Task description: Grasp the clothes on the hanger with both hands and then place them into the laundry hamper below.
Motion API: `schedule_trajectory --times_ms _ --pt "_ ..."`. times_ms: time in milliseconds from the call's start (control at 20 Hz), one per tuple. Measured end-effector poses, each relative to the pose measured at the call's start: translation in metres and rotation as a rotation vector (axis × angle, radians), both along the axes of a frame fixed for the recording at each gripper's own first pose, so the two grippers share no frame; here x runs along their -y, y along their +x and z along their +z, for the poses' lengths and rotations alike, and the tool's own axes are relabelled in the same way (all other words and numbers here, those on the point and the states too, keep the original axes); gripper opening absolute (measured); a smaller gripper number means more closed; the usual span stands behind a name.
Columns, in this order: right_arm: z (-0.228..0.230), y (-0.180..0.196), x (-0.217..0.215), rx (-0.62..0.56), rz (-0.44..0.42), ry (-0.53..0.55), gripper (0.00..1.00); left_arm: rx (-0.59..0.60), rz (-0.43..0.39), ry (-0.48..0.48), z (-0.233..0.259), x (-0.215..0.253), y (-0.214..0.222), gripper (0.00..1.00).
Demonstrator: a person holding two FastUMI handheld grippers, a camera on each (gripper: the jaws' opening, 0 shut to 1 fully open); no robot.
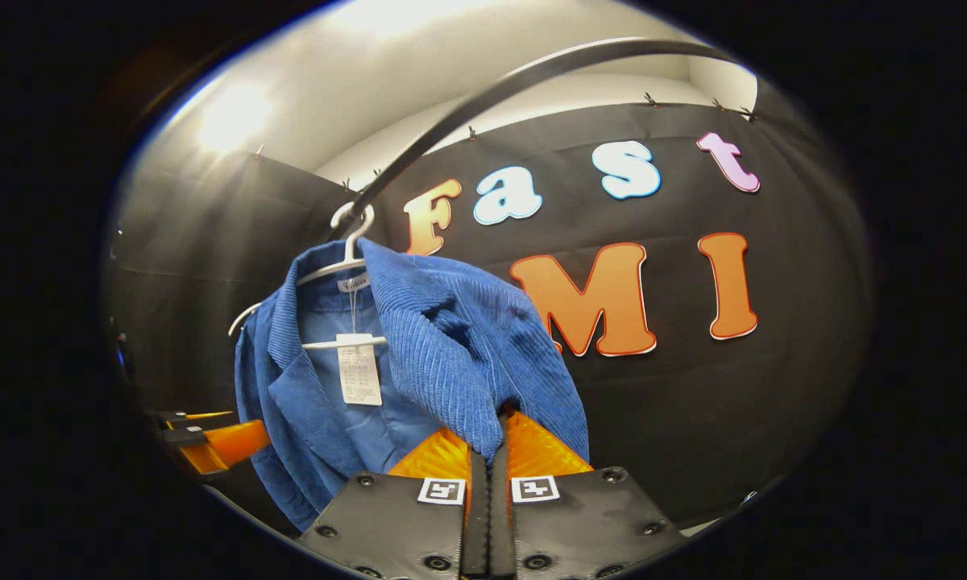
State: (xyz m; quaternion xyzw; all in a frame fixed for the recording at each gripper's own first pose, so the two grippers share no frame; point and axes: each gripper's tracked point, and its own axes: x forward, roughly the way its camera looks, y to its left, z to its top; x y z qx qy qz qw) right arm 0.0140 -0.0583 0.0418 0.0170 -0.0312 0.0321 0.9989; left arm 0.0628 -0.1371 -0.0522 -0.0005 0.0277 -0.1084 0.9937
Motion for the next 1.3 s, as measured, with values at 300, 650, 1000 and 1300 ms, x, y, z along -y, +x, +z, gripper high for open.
schedule_trajectory --times_ms 300,650,1000,1300 --pt "0.013 -0.022 -0.011 0.014 0.075 0.028 0.07 0.073 0.050 -0.033 0.010 0.042 0.036 0.92" --pt "0.018 -0.030 -0.006 0.027 0.171 0.033 0.08 0.125 0.341 0.123 -0.020 0.007 0.065 0.93" --pt "0.015 -0.032 -0.007 0.042 0.114 -0.014 0.08 -0.044 0.400 0.152 -0.055 -0.088 0.076 0.56" --pt "0.007 -0.028 -0.016 0.046 0.033 -0.049 0.07 -0.008 0.175 0.239 -0.003 -0.091 0.047 0.07"
